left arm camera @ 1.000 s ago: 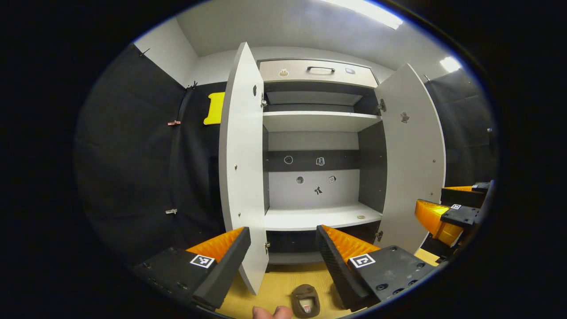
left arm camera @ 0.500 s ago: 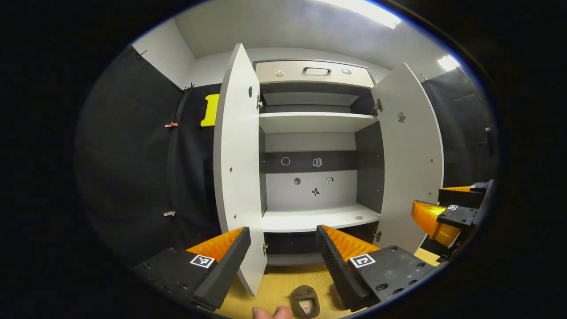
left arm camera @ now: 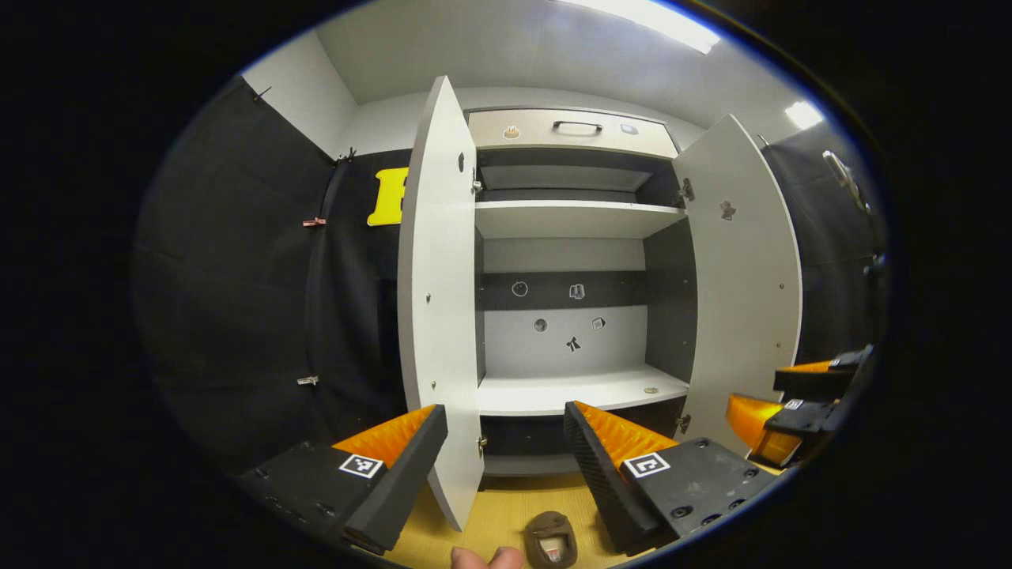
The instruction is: Grab one shoe with the right hand and put it into the shoe cabinet, grab the other shoe with the left hand and put it into the shoe cabinet; then close the right door with the right hand and the left door with the left hand.
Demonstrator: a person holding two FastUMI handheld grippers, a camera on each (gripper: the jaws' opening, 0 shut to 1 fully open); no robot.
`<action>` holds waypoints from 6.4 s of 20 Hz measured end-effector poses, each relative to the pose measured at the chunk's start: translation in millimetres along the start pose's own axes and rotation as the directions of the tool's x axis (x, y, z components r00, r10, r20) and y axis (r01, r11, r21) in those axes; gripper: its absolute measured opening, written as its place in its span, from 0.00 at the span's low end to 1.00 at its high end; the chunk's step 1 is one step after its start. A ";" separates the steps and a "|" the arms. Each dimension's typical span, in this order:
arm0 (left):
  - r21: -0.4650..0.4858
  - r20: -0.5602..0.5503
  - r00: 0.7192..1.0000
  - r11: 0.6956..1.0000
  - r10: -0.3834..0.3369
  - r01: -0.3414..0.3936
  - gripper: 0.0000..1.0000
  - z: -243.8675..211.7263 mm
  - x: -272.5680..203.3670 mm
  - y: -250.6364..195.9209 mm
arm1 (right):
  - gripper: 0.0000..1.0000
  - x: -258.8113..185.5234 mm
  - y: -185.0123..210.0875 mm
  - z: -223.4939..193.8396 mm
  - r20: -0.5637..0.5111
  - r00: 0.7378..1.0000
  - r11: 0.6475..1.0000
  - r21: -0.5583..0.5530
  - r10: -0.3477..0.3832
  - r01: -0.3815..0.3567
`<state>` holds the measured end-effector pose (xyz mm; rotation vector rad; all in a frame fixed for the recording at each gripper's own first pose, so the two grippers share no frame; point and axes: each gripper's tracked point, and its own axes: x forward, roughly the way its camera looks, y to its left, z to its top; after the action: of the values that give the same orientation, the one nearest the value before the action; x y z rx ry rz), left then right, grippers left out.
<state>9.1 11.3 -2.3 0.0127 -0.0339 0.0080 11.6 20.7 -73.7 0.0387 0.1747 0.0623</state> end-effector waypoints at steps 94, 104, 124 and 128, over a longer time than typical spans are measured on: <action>-0.021 -0.297 0.954 0.998 0.046 -0.055 0.95 -145.8 26.4 -21.1 | 0.26 450.4 12.2 -5.8 -0.348 0.937 0.998 0.053 0.040 -0.023; -0.038 -0.332 0.943 0.999 0.009 -0.023 0.95 -172.3 24.3 -25.6 | 1.00 367.3 24.0 36.1 -0.233 0.968 0.995 0.064 0.094 -0.082; -0.083 -0.612 0.775 0.988 -0.156 0.134 0.84 -417.2 47.2 -62.3 | 0.99 87.3 -29.9 89.0 0.130 0.991 0.998 0.060 0.010 -0.018; -0.087 -0.627 0.764 0.988 -0.155 0.129 0.76 -437.9 65.4 -65.5 | 0.99 60.1 -52.4 76.7 0.103 0.994 0.998 0.056 -0.021 0.015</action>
<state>89.9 -48.0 -438.5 -0.0269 0.6513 -0.1426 87.1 -30.2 -11.0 0.0948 0.0734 0.0373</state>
